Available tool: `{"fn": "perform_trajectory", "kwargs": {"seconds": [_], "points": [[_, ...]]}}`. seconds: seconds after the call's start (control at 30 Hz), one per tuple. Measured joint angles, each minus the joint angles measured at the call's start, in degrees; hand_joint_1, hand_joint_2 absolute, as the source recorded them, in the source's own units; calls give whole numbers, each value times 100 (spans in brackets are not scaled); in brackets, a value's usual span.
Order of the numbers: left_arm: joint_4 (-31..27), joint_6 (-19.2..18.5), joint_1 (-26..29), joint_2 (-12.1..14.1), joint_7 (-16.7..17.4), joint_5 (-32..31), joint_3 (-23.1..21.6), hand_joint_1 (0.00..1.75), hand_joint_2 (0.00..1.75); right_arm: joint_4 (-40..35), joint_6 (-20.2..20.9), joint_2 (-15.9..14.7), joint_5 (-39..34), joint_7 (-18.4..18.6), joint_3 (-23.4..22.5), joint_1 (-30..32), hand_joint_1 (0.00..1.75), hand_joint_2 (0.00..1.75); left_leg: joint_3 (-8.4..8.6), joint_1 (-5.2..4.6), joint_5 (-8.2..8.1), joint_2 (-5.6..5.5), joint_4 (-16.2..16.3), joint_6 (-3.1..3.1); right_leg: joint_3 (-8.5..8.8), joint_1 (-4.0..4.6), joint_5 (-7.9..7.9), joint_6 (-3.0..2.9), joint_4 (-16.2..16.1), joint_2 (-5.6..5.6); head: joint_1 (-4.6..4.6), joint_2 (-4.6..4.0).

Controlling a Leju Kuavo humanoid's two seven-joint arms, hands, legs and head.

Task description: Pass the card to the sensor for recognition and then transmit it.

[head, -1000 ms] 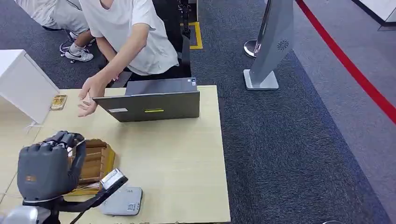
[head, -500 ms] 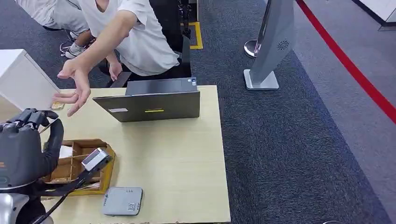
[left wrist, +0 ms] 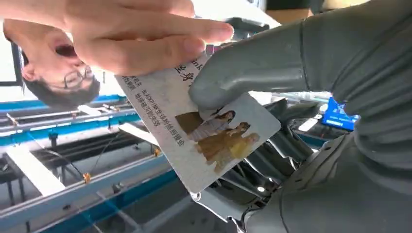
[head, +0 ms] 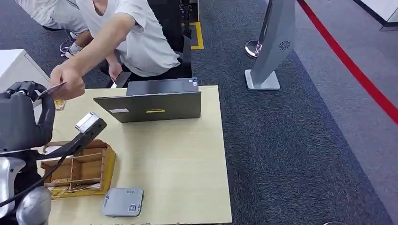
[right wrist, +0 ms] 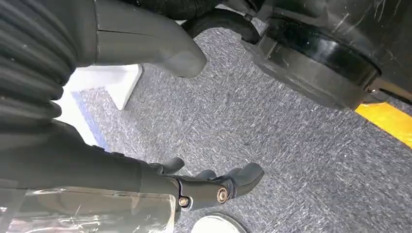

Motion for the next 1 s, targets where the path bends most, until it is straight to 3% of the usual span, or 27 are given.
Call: {"fn": "perform_trajectory", "kwargs": {"seconds": [0.23,0.7,0.77,0.83,0.9,1.0], "points": [[-41,-90,-2,-240,-96,0,-138,0,175,111,-85,0,-35,-2,-35,-80,0,175,-2,0,0,1,1,0,-3,0,0,0,0,0,0,0],[-330,-72,186,-450,-407,4,-147,0,175,221,-243,0,-260,129,-107,-129,0,175,-5,0,0,0,0,0,-3,0,0,1,0,-1,0,0],[-462,-270,325,-461,-424,22,-147,0,175,245,-324,0,-367,175,-140,-146,0,175,-4,0,-1,1,0,1,-2,0,-1,1,0,0,2,0],[-628,-696,607,-444,-426,53,-153,0,175,265,-415,0,-483,278,-188,-166,0,175,-4,0,-2,2,0,1,-2,0,-2,2,0,1,0,0],[-754,-918,1021,-315,-402,138,-166,0,175,289,-492,0,-555,363,-271,-194,0,175,-5,0,-5,5,-1,-1,-3,0,-3,3,0,4,0,0],[-835,-782,1754,-19,-385,262,-166,0,175,330,-553,0,-630,439,-396,-249,0,175,-5,1,-8,10,-3,0,-7,1,-7,2,1,7,0,0]]}}
